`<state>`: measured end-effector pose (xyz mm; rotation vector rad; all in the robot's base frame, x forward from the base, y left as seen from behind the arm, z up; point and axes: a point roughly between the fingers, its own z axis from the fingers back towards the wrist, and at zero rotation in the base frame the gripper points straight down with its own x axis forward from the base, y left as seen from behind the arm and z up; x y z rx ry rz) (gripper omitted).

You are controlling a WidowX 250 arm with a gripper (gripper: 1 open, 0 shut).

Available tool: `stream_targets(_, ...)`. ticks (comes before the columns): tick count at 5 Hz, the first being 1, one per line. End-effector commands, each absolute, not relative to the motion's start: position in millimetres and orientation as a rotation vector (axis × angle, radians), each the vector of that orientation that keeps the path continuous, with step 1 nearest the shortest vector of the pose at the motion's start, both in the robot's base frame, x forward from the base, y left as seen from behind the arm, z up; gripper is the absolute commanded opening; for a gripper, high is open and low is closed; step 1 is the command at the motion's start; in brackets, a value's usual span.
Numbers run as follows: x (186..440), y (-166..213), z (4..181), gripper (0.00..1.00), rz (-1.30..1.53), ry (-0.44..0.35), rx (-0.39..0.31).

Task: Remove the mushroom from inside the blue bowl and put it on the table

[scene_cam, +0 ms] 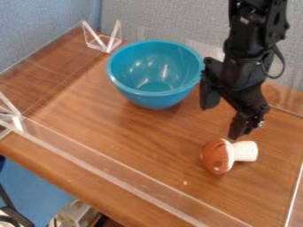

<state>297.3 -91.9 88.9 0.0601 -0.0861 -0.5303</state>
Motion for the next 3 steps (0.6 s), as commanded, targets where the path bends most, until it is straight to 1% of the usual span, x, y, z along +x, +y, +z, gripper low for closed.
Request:
stream_targets(1,304,-90,123.4,1.0,-0.53,-0.211,0.06)
stream_targets(2,298,-83,125.7,1.0,-0.532,-0.215,0.062)
stream_targets(3,292,-84,137.7,1.0,-0.484,-0.222,0.069)
